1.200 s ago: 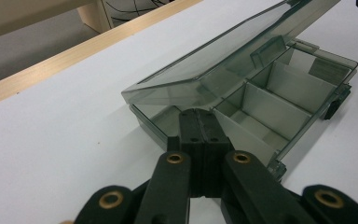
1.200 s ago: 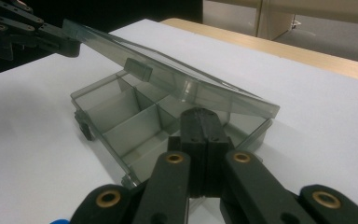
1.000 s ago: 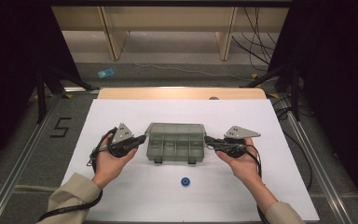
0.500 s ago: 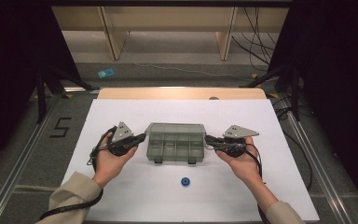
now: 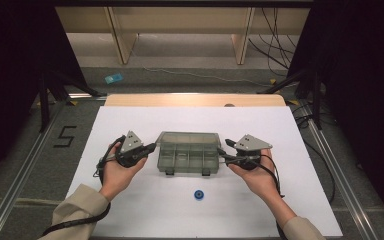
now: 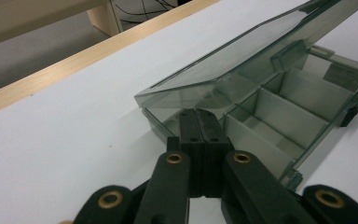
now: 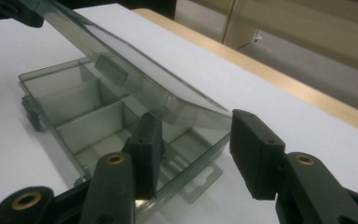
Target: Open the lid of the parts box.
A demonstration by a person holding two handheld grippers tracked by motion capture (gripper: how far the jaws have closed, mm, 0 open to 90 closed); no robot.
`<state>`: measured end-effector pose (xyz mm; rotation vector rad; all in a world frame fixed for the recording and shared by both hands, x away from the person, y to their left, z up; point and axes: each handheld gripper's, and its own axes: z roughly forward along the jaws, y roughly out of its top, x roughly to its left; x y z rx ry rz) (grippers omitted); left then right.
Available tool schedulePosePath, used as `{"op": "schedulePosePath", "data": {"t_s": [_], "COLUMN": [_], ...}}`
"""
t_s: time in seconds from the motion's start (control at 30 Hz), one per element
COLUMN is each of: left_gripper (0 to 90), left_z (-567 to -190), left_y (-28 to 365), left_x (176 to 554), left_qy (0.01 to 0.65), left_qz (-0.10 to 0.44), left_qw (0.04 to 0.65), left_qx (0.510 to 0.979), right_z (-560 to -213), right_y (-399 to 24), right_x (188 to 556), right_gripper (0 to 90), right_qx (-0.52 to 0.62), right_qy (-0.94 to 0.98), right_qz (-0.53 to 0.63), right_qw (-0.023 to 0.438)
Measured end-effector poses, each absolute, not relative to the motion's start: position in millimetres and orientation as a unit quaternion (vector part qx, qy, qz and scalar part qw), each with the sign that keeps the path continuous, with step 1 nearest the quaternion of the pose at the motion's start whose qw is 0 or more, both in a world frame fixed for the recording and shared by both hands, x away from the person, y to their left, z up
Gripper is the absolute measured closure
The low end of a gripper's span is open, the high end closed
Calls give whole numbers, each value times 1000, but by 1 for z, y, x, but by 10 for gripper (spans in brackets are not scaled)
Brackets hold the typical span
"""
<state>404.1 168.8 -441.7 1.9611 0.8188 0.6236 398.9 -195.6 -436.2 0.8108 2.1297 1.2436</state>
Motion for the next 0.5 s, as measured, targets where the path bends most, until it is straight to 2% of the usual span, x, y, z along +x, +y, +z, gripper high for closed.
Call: {"op": "schedulePosePath", "data": {"t_s": [0.1,0.2,0.3,0.5], "left_gripper": [783,737,727,738], "left_z": [-442,-442,-441,-438], "left_y": [168,168,166,160], "left_x": [405,406,403,404], "left_qy": [331,326,338,311], "left_qz": [269,278,284,300], "left_qw": [442,443,442,445], "left_qx": [790,787,781,784], "right_z": [-436,-435,-433,-432], "right_y": [-195,-195,-195,-194], "right_x": [399,399,399,400], "right_gripper": [558,578,620,657], "right_qx": [297,295,291,289], "right_qy": [783,779,774,771], "right_qz": [468,473,477,481], "right_qw": [280,287,298,302]}}
